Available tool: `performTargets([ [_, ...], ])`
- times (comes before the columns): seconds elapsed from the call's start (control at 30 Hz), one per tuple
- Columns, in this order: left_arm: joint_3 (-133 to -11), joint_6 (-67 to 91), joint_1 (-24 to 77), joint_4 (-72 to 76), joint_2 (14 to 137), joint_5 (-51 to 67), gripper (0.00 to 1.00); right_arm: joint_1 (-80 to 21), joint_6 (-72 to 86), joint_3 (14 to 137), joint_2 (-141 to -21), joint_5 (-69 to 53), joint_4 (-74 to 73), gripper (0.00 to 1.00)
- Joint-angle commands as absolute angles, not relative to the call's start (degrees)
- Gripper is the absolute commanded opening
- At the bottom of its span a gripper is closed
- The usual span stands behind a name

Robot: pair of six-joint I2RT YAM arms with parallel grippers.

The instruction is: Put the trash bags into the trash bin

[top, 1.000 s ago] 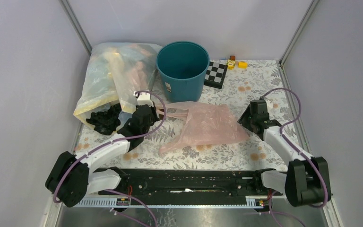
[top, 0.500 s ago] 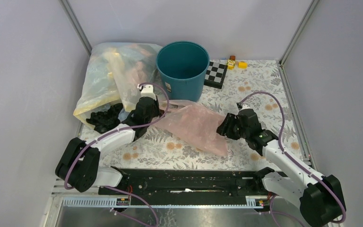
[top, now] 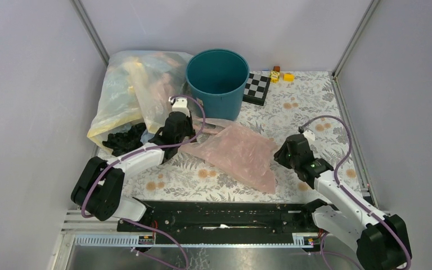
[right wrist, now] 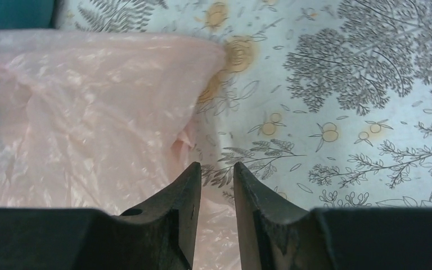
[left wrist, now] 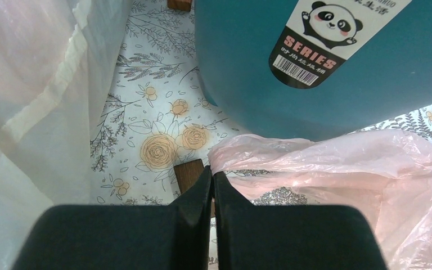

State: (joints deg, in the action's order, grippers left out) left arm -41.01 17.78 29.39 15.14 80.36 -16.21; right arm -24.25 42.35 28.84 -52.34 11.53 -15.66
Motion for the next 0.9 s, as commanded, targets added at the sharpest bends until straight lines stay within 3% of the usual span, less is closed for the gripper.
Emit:
performTargets([
  [0.0, -42.6, 16.4, 29.1, 18.7, 80.7, -15.1, 0.00, -19.5, 49.8, 25.0, -52.1, 13.2, -10.5, 0.35],
  [0.13, -42.5, 16.3, 29.0, 18.9, 80.9, -14.9, 0.00, -12.7, 50.3, 20.4, -52.0, 1.5, -1.0, 0.32],
  [0.33, -42.5, 16.2, 29.0, 19.0, 81.0, -14.6, 0.00, -10.8, 50.3, 17.2, -57.0, -11.7, 12.1, 0.43],
  [0.87, -42.1, 16.2, 29.0, 18.8, 80.3, -13.5, 0.00, -10.7, 58.5, 13.5, -66.3, -20.2, 34.9, 0.54],
])
